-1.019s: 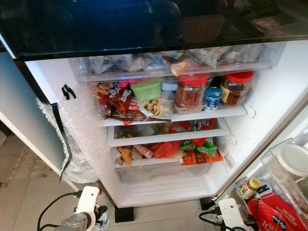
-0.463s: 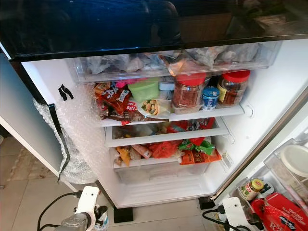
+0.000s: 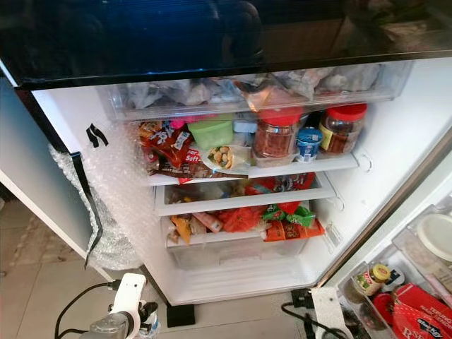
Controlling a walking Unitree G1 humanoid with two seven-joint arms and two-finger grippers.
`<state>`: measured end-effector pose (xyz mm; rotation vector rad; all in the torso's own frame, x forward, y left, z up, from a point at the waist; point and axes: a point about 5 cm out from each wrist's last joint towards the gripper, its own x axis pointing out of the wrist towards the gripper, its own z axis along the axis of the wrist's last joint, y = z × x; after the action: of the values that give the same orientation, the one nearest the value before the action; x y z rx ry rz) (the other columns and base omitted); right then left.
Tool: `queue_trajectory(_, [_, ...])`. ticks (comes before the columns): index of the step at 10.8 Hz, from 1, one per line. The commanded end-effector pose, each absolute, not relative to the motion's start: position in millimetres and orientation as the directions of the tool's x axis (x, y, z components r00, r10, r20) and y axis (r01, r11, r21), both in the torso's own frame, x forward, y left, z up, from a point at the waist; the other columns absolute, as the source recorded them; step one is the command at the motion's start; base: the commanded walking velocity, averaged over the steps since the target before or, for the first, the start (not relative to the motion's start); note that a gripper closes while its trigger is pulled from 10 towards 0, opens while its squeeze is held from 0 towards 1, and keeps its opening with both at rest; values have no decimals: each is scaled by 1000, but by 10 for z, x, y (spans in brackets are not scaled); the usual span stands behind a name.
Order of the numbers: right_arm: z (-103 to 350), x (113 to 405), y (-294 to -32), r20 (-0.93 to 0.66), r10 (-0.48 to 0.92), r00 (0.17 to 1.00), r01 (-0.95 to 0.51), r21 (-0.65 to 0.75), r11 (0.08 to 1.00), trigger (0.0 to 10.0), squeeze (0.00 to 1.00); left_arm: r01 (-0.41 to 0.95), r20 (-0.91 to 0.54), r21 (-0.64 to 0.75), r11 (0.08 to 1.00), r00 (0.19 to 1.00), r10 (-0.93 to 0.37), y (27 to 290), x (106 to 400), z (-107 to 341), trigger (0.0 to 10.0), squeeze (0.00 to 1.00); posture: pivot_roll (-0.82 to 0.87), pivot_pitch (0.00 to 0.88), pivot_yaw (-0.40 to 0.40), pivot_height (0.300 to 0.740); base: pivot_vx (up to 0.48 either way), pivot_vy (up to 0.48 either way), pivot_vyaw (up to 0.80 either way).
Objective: Restocking fridge
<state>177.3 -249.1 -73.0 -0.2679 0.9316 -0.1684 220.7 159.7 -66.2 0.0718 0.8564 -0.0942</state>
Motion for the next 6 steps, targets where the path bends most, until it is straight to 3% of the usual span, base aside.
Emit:
queue_trajectory(1, [-766,1731,-2451,-790,-233,568,25,-266,964,10000,0,113,-768,27,993,638,-52,1613,2171,-685,10000,0,-184,27,15,740,0,0,0])
queue_trajectory(4, [-811,1699,-2329,-813,-146,563,2,-175,985,10000,0,123,-768,45,991,639,-45,1621,2172,-684,10000,0,-185,34,17,740,0,0,0])
queue_trajectory(6, [-820,1700,-2291,-815,-133,564,-28,-180,983,10000,0,125,-767,49,991,640,-42,1625,2176,-682,10000,0,-183,36,18,740,0,-279,0])
